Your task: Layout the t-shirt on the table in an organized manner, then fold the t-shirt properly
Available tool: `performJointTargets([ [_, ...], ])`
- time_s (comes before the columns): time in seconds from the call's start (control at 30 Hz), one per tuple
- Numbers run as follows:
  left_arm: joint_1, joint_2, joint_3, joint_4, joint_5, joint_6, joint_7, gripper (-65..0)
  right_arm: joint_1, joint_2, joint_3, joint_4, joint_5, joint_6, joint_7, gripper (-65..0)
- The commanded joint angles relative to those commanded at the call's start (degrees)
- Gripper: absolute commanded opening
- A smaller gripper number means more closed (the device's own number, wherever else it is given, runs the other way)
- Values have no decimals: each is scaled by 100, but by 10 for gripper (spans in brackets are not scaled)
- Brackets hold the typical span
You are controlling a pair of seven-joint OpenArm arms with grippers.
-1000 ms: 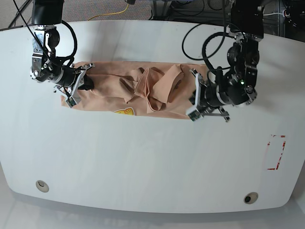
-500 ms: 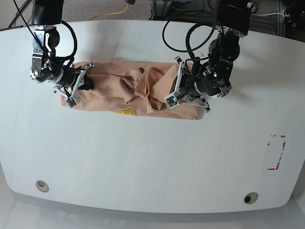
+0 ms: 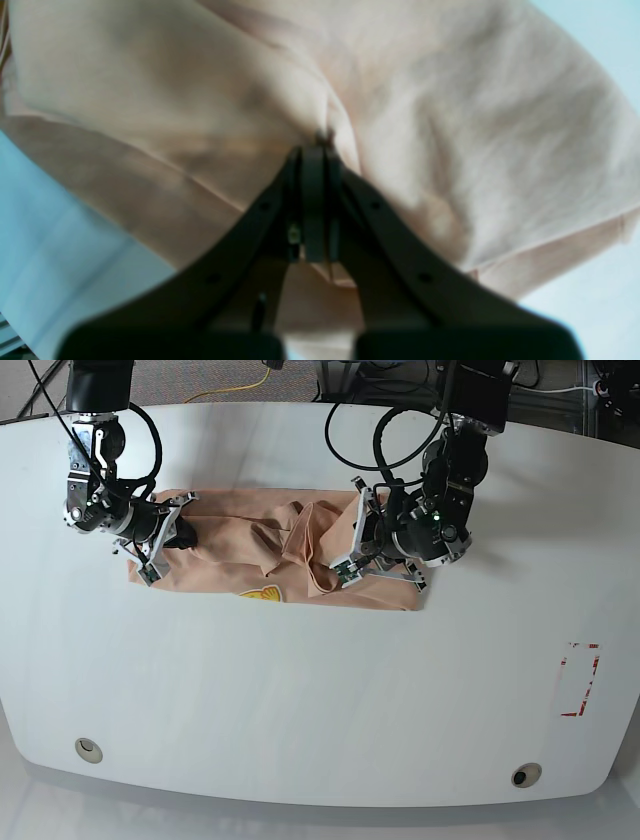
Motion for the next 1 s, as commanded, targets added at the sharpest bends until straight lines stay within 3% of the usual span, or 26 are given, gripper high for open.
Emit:
performJointTargets([
  [0.2,-202,237,624,-26,0,0,-9,-631,0,0,0,9,9,0,0,-645],
  [0.5,-501,651,1002,-79,0,0,-18,-629,0,0,0,9,0,0,0,-645],
  [0.77,-721,589,897,62,26,0,-18,-632,0,0,0,9,9,0,-9,-645],
  [1.0,-730,97,369,448,35,0,-9,-632,0,0,0,9,18,0,-9,-645],
])
